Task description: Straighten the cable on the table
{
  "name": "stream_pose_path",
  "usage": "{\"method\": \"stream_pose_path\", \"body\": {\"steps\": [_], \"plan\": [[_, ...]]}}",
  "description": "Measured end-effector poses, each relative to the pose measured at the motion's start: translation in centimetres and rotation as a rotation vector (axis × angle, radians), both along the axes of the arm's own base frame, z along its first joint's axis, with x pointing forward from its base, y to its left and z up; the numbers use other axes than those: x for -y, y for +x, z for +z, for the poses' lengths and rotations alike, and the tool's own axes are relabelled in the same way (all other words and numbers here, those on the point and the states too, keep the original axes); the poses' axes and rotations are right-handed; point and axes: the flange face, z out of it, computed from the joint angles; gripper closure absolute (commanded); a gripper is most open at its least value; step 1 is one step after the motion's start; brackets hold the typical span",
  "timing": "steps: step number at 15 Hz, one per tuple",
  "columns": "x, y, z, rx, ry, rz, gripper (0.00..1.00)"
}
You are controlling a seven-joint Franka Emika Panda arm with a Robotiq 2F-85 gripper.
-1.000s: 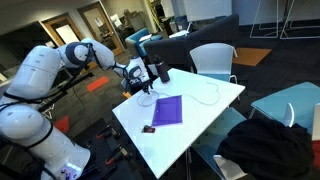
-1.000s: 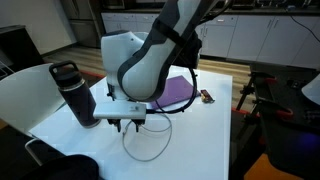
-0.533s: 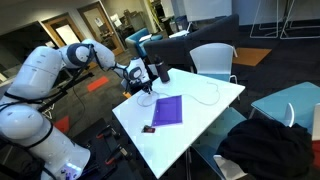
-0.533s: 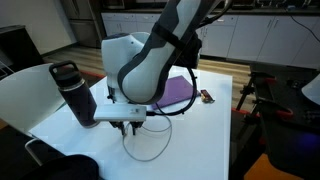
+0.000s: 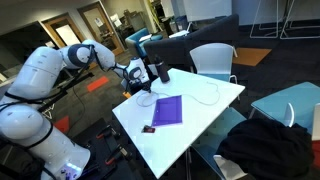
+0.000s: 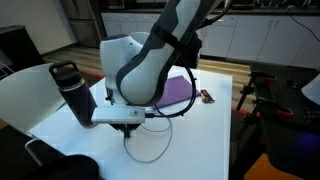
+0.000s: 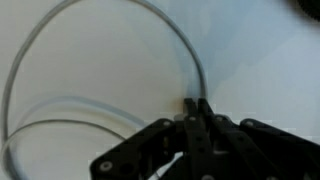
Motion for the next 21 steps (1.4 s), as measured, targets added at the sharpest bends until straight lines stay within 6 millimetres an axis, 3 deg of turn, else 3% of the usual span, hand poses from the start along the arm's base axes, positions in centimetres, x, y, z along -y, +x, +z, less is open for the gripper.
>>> {"method": "stream_pose_path", "body": {"steps": [3, 8, 12, 21], "plan": [[-3.1, -1.5, 1.2, -0.004, 0.042, 0.105, 0.98], [-9.7, -6.5, 6.0, -0.031, 0.129, 0.383, 0.98], [-13.0, -9.6, 8.8, -0.072, 0.202, 0.605, 0.98], [-18.4, -14.9, 9.8, -0.226, 0.331, 1.092, 0.98]]}}
